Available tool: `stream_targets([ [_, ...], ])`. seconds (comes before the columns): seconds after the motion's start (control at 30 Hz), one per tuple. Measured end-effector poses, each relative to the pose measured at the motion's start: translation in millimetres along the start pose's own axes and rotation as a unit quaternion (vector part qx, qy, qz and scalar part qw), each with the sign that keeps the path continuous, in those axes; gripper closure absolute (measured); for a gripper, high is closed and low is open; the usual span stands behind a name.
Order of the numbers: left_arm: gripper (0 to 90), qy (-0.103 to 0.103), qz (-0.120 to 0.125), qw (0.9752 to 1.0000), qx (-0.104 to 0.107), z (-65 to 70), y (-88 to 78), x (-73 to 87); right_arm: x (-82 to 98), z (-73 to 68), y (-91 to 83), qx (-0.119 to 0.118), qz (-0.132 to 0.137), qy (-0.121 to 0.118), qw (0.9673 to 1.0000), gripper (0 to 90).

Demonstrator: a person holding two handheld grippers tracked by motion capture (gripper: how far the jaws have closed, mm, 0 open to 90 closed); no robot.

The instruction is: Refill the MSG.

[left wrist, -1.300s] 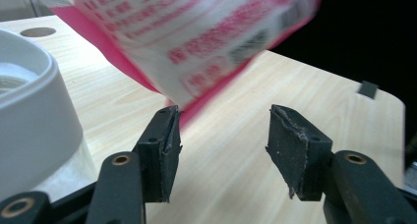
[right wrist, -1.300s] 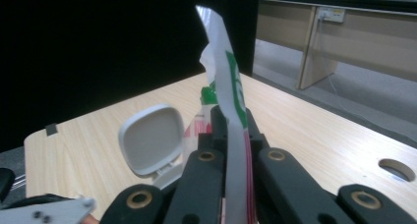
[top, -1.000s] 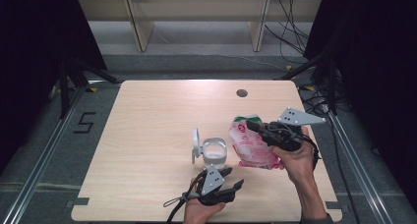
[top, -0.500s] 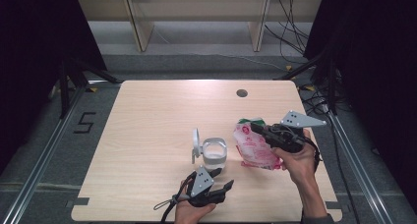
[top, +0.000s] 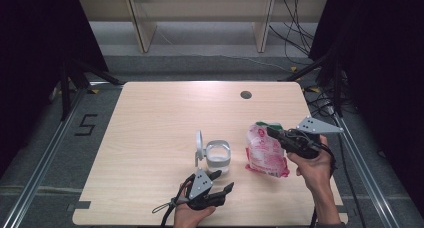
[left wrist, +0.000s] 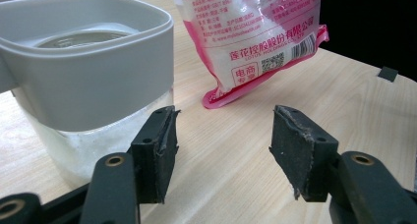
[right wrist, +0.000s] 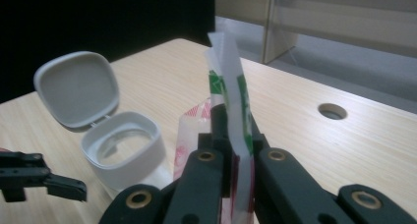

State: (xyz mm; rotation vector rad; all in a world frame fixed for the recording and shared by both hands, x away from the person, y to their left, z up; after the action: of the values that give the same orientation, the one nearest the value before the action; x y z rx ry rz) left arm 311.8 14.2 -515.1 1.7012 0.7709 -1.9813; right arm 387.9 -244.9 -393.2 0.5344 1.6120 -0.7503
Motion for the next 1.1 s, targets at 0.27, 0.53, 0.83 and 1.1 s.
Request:
stream_targets([
  [0.27,42.4,-0.02,0.004,0.9997,-0.011,-3.1,-2.2,0.4,7.0,15.1,-12.4,0.034,-0.005,-0.026,0.9991,90.0],
  [0.53,42.4,-0.008,-0.002,0.9999,-0.007,-4.9,-3.3,1.3,13.7,23.7,-16.8,0.065,-0.022,-0.027,0.9973,90.0],
  [0.83,42.3,-0.026,0.001,0.9995,-0.014,-6.8,-5.1,2.8,20.3,30.2,-18.4,0.085,-0.039,-0.015,0.9955,90.0],
  [1.1,42.0,-0.018,-0.003,0.9997,-0.019,-10.3,-7.5,2.6,31.1,42.6,-19.8,0.11,-0.06,-0.025,0.9918,90.0],
])
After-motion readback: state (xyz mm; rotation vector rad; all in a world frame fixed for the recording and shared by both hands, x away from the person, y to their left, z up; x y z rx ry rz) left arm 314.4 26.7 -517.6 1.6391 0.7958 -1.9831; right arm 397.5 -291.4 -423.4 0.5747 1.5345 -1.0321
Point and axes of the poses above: each handheld gripper's, and its own axes: y roughly forward along the jaws, x roughly out of its underside, z roughly to its right, the point moved 3 cm from there along y, roughly forward along the jaws, and after that the axes turned 11 degrees about z, right-handed, at the moved point
